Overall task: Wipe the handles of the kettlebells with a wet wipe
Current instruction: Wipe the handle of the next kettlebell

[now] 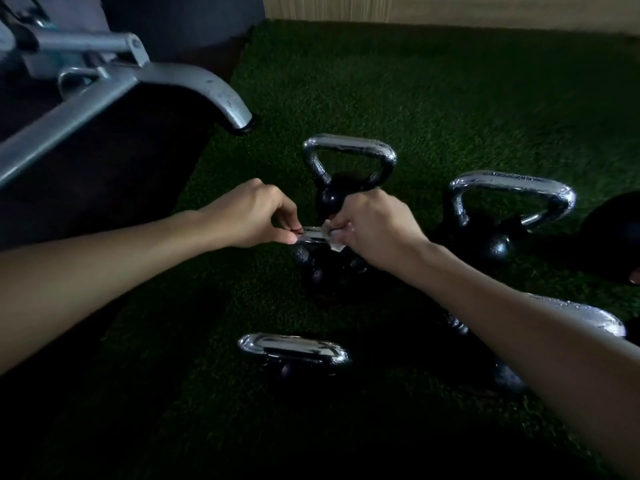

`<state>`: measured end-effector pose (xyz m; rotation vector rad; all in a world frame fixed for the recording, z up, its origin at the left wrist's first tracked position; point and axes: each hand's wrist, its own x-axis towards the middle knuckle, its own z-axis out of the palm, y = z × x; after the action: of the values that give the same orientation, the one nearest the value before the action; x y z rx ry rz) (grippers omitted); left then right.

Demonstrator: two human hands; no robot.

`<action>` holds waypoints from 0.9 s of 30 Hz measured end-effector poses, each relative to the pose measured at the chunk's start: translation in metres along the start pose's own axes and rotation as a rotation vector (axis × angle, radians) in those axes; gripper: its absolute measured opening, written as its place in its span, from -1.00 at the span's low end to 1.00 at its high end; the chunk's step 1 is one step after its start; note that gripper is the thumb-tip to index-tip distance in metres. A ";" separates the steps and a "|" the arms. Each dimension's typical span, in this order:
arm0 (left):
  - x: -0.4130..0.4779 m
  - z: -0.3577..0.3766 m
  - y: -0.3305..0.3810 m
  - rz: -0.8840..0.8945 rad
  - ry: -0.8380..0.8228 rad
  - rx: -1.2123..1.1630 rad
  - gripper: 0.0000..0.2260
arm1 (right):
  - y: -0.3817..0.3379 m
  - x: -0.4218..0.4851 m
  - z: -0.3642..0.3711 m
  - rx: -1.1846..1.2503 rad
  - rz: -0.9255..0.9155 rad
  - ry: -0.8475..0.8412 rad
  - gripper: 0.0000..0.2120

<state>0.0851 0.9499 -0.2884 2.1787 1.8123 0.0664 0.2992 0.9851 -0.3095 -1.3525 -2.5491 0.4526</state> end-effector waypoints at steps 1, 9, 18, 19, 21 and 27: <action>-0.001 -0.002 0.001 0.009 -0.022 0.005 -0.85 | -0.004 -0.001 0.001 -0.019 0.005 0.007 -0.85; 0.014 -0.013 0.017 0.080 -0.042 0.103 -0.47 | 0.014 -0.021 -0.004 0.010 0.175 0.098 -0.82; 0.020 0.012 0.008 0.157 0.065 0.230 -0.59 | 0.026 -0.033 0.015 0.072 0.289 0.191 -0.80; 0.018 0.015 0.003 0.152 0.071 0.220 -0.59 | 0.027 -0.035 0.017 0.094 0.298 0.200 -0.79; 0.015 0.020 -0.009 0.152 0.087 0.148 -0.58 | 0.025 -0.034 0.022 0.130 0.264 0.218 -0.78; -0.003 0.027 -0.040 0.100 0.117 0.023 -0.53 | 0.005 -0.033 0.045 0.236 0.151 0.369 -0.82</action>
<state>0.0519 0.9475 -0.3237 2.3255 1.7716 0.2003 0.3061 0.9527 -0.3549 -1.3959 -2.0407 0.4640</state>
